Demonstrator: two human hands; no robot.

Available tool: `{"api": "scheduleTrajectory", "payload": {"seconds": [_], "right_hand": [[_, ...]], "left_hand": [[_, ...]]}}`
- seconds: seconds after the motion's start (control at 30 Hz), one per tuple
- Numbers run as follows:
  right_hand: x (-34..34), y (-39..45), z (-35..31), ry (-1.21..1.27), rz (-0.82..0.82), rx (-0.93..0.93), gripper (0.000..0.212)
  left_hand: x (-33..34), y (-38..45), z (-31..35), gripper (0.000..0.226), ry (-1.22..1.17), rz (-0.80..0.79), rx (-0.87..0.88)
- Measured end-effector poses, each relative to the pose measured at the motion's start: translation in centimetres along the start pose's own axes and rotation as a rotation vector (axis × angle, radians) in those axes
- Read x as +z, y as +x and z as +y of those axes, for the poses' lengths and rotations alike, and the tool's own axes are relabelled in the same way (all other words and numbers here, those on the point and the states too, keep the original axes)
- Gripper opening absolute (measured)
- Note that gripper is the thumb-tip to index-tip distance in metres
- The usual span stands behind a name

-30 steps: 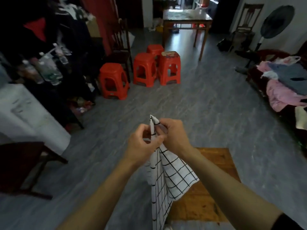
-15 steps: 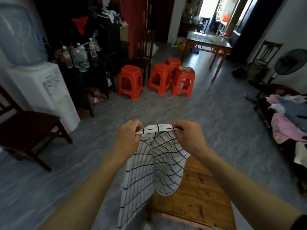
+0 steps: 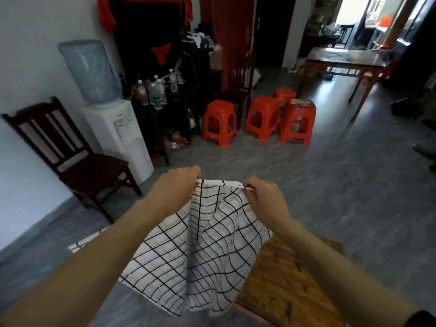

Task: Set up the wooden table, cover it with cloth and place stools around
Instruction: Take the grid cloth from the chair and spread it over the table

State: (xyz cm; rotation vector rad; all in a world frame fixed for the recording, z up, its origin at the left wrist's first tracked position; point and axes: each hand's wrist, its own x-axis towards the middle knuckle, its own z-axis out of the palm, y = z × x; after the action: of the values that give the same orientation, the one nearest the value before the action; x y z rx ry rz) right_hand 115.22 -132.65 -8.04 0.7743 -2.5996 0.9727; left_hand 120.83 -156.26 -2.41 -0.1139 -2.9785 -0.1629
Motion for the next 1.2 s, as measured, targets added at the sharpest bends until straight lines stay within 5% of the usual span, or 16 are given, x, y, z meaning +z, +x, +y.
{"api": "scheduleTrajectory", "payload": {"seconds": [0.17,0.33,0.47,0.97,1.2], "right_hand": [[-1.2,-3.6,4.3,0.159,-0.260,0.036,0.033],[-1.7,-3.9,6.9,0.192,-0.371,0.041,0.014],[-2.1,-1.7,7.5,0.122,-0.367,-0.075,0.020],[9.2,13.0,8.0,-0.084,-0.595,-0.379,0.022],[18.1,24.0,5.9,-0.005,-0.589,-0.512,0.014]], "left_hand": [[-1.6,-0.8,6.4,0.007,0.089,-0.067,-0.108],[-2.7,-2.4,8.3,0.010,0.176,-0.117,-0.172],[-3.2,-3.1,8.1,0.013,0.236,-0.169,-0.235],[4.6,-2.2,-2.6,0.028,-0.072,-0.349,-0.446],[8.6,-0.1,-10.6,0.017,-0.263,-0.040,-0.589]]}}
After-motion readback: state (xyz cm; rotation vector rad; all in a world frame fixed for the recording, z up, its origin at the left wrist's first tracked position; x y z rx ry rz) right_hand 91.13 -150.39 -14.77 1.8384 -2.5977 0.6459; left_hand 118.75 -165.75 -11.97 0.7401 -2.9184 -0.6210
